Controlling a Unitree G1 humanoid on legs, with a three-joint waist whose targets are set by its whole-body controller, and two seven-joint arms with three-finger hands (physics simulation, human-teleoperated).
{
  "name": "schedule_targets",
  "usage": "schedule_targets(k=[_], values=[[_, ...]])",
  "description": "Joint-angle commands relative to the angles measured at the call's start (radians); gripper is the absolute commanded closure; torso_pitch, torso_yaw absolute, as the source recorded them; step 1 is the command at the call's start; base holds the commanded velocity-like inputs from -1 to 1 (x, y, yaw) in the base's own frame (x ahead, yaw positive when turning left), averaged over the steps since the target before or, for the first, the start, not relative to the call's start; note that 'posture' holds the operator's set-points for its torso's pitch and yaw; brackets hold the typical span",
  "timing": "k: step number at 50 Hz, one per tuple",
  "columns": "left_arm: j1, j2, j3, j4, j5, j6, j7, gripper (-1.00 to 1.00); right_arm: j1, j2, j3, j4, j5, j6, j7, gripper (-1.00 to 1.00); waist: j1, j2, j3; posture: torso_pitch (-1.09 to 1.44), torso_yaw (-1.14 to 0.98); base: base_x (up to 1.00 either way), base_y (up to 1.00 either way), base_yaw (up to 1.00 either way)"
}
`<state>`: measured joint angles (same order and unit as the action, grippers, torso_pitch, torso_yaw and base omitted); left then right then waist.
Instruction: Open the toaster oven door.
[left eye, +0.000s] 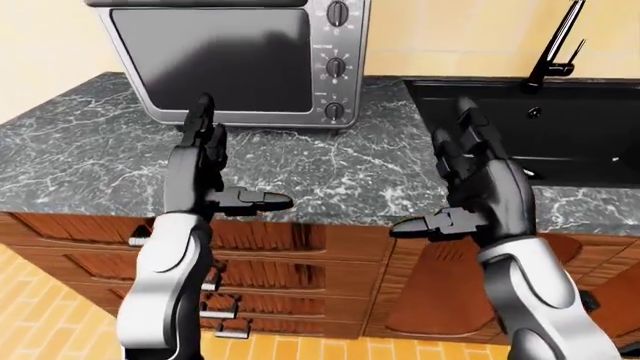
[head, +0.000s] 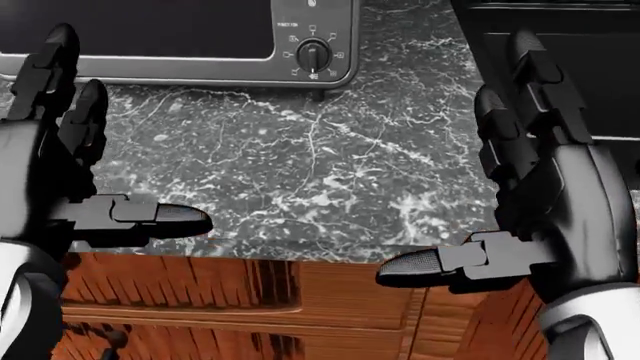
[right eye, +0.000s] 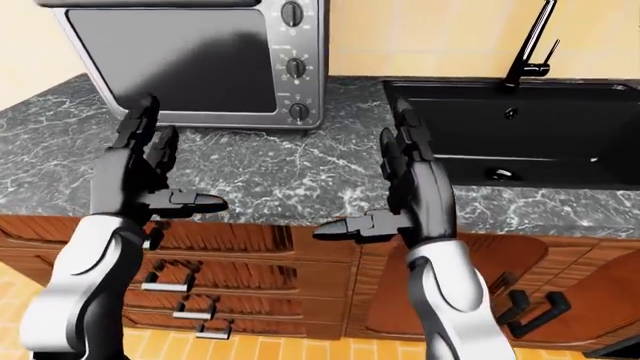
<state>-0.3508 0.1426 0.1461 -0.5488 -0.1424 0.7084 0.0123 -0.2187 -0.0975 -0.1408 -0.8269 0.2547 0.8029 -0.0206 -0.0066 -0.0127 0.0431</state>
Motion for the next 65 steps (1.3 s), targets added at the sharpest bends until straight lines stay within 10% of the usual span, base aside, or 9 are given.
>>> schedule_targets(k=[1, 6, 7, 10, 16, 25, 33, 48, 65], values=[[-0.016, 0.008, 0.013, -0.033, 0.005, -0.036, 0.006, -1.0, -0.022, 0.0, 0.002, -0.029, 0.008, -0.027, 0.001, -1.0, 0.001, 0.002, -0.008, 0.0, 0.0, 0.29, 0.0, 0.0], [0.0, 0.005, 0.015, -0.049, 0.005, -0.033, 0.007, -1.0, -0.014, -0.002, 0.003, -0.025, 0.005, -0.038, 0.004, -1.0, -0.007, 0.117, -0.034, 0.0, 0.0, 0.27, 0.0, 0.0], [0.005, 0.004, 0.015, -0.055, 0.004, -0.032, 0.008, -1.0, -0.015, -0.002, 0.002, -0.025, 0.005, -0.04, 0.004, -1.0, 0.002, 0.07, -0.006, 0.0, 0.0, 0.0, 0.0, 0.0], [0.016, 0.002, 0.015, -0.066, 0.004, -0.031, 0.008, -1.0, -0.017, -0.003, 0.0, -0.025, 0.007, -0.041, 0.004, -1.0, -0.002, 0.073, -0.016, 0.0, 0.0, 0.0, 0.0, 0.0], [0.021, 0.002, 0.019, -0.054, 0.004, -0.048, 0.003, -1.0, -0.021, -0.003, -0.001, -0.029, 0.014, -0.032, 0.002, -1.0, 0.01, -0.02, -0.03, 0.0, 0.0, 0.02, 0.0, 0.0], [0.019, 0.0, 0.012, -0.062, 0.009, -0.041, 0.005, -1.0, -0.007, -0.003, -0.003, -0.02, 0.01, -0.059, 0.006, -1.0, 0.004, 0.095, -0.015, 0.0, 0.0, 0.2, 0.0, 0.0], [0.16, -0.04, 0.0, -0.187, 0.024, -0.086, -0.003, -1.0, 0.001, -0.007, -0.012, -0.022, 0.01, -0.073, 0.013, -1.0, 0.006, 0.017, -0.045, 0.0, 0.0, 0.0, 0.0, 0.0], [0.104, -0.021, 0.027, -0.252, 0.007, -0.112, 0.01, -1.0, -0.002, -0.008, -0.031, -0.03, 0.039, -0.07, -0.003, -1.0, 0.008, 0.016, -0.053, -0.04, 0.0, 0.0, 0.0, 0.0], [0.063, -0.013, 0.012, -0.25, 0.01, -0.065, 0.005, -1.0, -0.004, -0.013, -0.027, -0.051, 0.051, -0.055, -0.019, -1.0, 0.009, 0.013, -0.147, -0.19, 0.0, 0.0, 0.0, 0.0]])
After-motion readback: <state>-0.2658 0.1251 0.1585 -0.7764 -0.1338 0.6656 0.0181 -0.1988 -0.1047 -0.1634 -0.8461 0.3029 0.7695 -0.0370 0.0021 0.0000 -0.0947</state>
